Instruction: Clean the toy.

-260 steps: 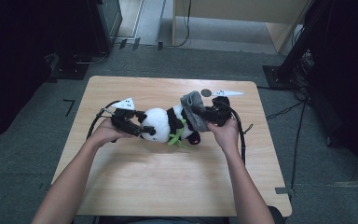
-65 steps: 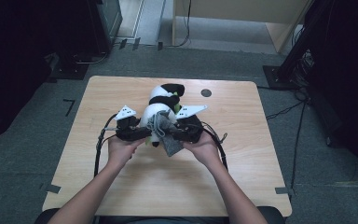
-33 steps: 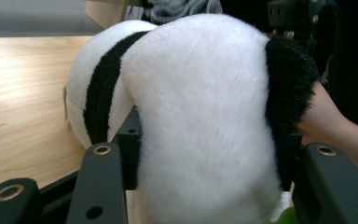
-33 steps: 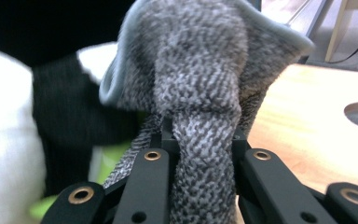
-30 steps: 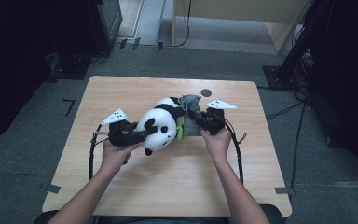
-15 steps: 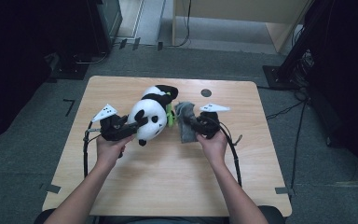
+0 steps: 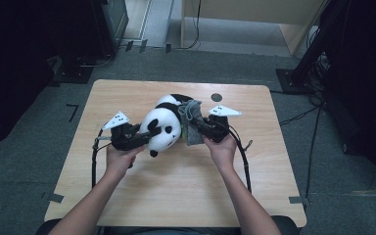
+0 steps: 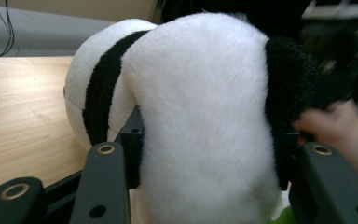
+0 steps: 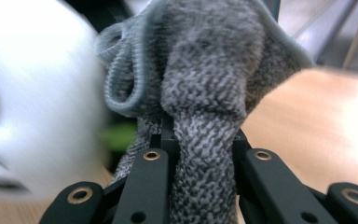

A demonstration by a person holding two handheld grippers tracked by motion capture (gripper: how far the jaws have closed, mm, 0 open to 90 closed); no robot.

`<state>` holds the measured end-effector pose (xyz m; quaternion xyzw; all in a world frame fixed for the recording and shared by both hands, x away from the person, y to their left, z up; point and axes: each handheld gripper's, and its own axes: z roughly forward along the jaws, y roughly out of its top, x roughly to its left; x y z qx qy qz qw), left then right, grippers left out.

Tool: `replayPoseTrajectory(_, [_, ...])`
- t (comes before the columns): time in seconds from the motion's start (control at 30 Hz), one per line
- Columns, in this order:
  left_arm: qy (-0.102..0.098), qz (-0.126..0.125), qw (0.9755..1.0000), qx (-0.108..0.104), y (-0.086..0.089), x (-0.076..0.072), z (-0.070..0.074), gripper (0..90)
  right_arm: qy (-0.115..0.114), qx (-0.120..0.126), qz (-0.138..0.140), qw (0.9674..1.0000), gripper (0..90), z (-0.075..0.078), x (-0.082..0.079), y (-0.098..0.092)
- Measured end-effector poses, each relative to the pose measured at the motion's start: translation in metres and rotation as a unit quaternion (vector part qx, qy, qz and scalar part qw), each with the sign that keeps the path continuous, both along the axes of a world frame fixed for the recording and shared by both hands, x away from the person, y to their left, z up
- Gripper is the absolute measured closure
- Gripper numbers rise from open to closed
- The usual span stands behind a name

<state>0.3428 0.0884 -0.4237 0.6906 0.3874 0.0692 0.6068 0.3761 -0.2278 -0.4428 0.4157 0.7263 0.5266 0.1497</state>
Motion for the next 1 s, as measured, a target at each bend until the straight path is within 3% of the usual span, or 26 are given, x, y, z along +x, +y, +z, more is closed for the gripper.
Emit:
replayPoseTrajectory(0.1, [-0.009,0.009,0.9998,-0.015,0.006,-0.001,0.004,48.3,0.039,-0.005,-0.001,0.9992,78.4,-0.020,0.006,0.001])
replayPoseTrajectory(0.17, [-0.014,0.019,0.9996,-0.014,0.008,0.000,0.006,48.1,0.064,-0.020,0.001,0.9977,78.5,-0.027,0.009,0.003])
replayPoseTrajectory(0.2, [-0.017,0.025,0.9995,-0.006,0.009,0.000,0.006,48.0,0.064,-0.022,-0.003,0.9977,78.6,-0.027,0.009,0.003])
replayPoseTrajectory(0.37, [-0.021,0.057,0.9980,0.021,0.012,0.007,0.001,47.7,0.000,0.029,-0.003,0.9996,78.5,0.007,-0.006,-0.002])
replayPoseTrajectory(0.47, [-0.020,0.064,0.9973,0.031,0.006,0.009,-0.002,47.7,-0.040,0.066,0.028,0.9966,78.5,0.028,-0.020,0.010])
replayPoseTrajectory(0.53, [-0.021,0.062,0.9972,0.035,0.001,0.009,-0.003,47.5,-0.059,0.074,0.059,0.9938,78.4,0.036,-0.030,0.025])
replayPoseTrajectory(0.63, [-0.023,0.063,0.9975,0.023,-0.001,0.009,-0.002,47.5,-0.062,0.038,0.103,0.9920,78.4,0.034,-0.037,0.051])
replayPoseTrajectory(0.7, [-0.031,0.067,0.9968,0.032,0.000,0.009,-0.001,47.4,-0.068,0.007,0.115,0.9910,78.3,0.025,-0.041,0.062])
replayPoseTrajectory(0.73, [-0.033,0.071,0.9963,0.037,0.001,0.009,-0.001,47.4,-0.070,0.005,0.117,0.9906,78.3,0.020,-0.042,0.063])
replayPoseTrajectory(0.8, [-0.027,0.077,0.9962,0.030,0.006,0.012,-0.001,47.3,-0.053,-0.007,0.117,0.9917,78.3,0.010,-0.039,0.061])
replayPoseTrajectory(0.87, [-0.024,0.081,0.9963,0.016,0.012,0.014,-0.001,47.3,-0.036,-0.023,0.105,0.9935,78.3,0.001,-0.034,0.056])
replayPoseTrajectory(1.0, [-0.034,0.080,0.9961,0.011,0.019,0.018,0.002,46.9,-0.005,-0.032,0.082,0.9961,78.3,-0.010,-0.023,0.043])
